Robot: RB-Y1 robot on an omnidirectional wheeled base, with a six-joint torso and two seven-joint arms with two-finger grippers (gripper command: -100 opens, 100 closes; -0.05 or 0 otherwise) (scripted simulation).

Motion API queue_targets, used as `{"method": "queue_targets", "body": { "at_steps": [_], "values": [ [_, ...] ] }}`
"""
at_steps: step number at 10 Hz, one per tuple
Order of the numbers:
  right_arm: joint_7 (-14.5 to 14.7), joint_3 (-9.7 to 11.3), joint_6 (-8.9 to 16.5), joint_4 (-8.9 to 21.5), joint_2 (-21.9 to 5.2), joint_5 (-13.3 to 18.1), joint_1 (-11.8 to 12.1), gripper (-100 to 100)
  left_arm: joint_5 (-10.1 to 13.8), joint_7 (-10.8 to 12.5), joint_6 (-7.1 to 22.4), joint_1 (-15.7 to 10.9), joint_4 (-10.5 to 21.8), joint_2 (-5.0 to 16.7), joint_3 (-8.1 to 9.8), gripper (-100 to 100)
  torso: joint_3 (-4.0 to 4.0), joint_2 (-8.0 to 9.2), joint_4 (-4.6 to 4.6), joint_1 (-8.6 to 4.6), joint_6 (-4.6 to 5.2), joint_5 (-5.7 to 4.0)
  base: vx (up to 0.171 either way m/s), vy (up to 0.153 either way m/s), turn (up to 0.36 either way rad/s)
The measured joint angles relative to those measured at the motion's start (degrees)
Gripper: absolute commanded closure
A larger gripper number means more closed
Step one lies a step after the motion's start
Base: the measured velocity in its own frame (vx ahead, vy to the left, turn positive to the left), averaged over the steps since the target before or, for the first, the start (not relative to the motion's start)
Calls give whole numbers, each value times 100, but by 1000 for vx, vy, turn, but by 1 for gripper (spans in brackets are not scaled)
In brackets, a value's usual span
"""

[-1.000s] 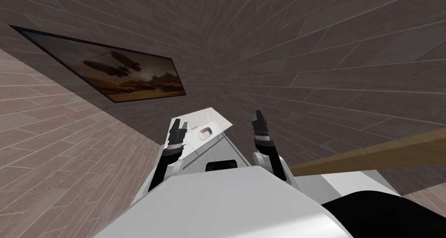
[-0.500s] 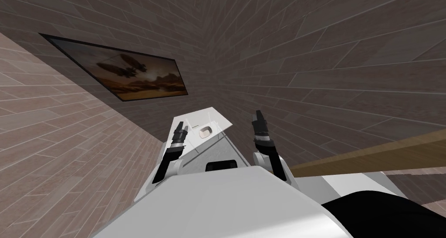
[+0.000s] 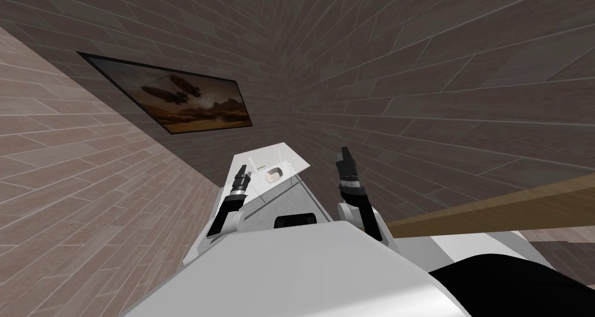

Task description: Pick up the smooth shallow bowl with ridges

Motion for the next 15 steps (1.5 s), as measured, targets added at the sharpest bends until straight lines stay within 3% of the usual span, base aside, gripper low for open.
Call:
{"method": "queue_targets", "body": {
  "at_steps": [2,6,7,9,11,15],
  "values": [
    [0,0,0,0,0,0,0,0,88,-25,236,-57,413,-39,56,-100,1,1,0,-9,0,-2,-8,-60,55],
    [0,0,0,0,0,0,0,0,208,-16,765,-180,763,-29,158,-100,-4,-7,-2,1,0,0,13,-43,48],
    [0,0,0,0,0,0,0,0,238,-29,922,-307,1005,-48,191,-100,-8,-14,-3,-6,0,-1,20,-54,28],
    [0,0,0,0,0,0,0,0,305,3,1179,-288,1105,-17,224,-100,-6,-11,-2,-6,0,-2,29,-60,49],
    [0,0,0,0,0,0,1,0,339,-10,1462,-405,1479,-97,249,-100,-15,-26,-6,-14,1,-3,51,-67,45],
    [0,0,0,0,0,0,1,0,394,14,2063,-514,1713,-147,289,-100,-16,-27,-6,-6,1,-3,58,-56,31]
  ]
}}
